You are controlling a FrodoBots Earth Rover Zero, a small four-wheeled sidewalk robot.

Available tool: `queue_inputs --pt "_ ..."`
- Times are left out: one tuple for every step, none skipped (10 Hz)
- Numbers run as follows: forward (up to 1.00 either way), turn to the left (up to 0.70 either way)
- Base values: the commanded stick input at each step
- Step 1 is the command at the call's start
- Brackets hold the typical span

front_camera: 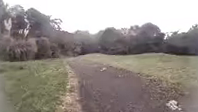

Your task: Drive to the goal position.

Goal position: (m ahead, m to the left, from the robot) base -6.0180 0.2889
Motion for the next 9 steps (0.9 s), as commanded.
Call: queue_inputs --pt "1.00 0.00" --pt "1.00 0.00" --pt "1.00 0.00" --pt "1.00 0.00" --pt "1.00 0.00" --pt "1.00 0.00" --pt "1.00 0.00" --pt "1.00 0.00" --pt "1.00 0.00"
